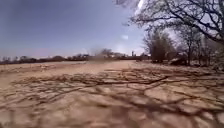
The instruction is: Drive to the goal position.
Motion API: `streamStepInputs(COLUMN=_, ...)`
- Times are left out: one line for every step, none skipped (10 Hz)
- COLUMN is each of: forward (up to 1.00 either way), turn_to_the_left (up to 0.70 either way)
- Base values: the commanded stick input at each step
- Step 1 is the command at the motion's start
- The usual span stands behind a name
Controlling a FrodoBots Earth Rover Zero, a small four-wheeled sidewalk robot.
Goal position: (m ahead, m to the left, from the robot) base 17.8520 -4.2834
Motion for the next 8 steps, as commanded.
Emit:
streamStepInputs(forward=1.0, turn_to_the_left=-0.08)
streamStepInputs(forward=1.0, turn_to_the_left=-0.2)
streamStepInputs(forward=1.0, turn_to_the_left=0.0)
streamStepInputs(forward=1.0, turn_to_the_left=0.0)
streamStepInputs(forward=1.0, turn_to_the_left=0.0)
streamStepInputs(forward=1.0, turn_to_the_left=0.0)
streamStepInputs(forward=1.0, turn_to_the_left=0.0)
streamStepInputs(forward=1.0, turn_to_the_left=0.0)
